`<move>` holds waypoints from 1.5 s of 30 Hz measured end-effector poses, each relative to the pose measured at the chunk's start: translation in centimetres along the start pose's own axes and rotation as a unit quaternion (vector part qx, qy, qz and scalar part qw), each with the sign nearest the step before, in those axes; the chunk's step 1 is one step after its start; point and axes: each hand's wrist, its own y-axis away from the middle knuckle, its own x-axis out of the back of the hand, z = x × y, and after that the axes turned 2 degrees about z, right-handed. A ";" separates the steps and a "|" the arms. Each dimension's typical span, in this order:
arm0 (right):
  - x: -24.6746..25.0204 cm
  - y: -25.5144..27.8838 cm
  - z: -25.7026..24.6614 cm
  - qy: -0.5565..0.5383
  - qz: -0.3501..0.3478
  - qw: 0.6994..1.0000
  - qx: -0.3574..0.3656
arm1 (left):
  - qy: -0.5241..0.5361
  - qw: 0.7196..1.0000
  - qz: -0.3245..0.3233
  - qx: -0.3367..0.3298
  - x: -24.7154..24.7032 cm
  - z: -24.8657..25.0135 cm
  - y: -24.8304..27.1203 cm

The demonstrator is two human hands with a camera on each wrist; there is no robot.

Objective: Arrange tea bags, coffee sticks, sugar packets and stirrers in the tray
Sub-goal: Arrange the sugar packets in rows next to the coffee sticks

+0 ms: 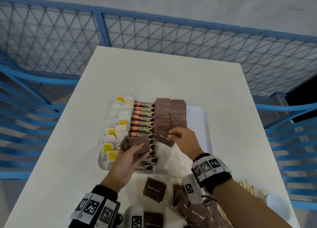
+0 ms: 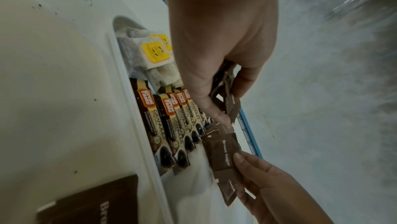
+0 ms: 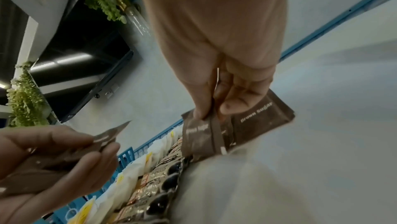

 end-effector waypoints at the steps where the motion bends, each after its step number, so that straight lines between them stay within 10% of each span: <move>1: 0.1 -0.2 -0.1 0.022 -0.011 1.000 0.005 | -0.001 1.000 0.001 -0.001 0.1 0.0 0.0; 20: -2.4 -0.2 -0.8 0.162 0.057 0.982 0.081 | -0.135 0.989 0.041 -0.050 0.5 -0.3 -0.3; 28: -1.4 1.8 -3.0 -0.048 -0.183 0.981 0.053 | -0.148 0.987 0.024 -0.048 -0.2 -1.0 -0.4; 45: 4.0 0.7 3.7 -0.084 0.008 0.990 -0.116 | -0.041 0.999 -0.017 0.001 -0.4 -1.0 0.3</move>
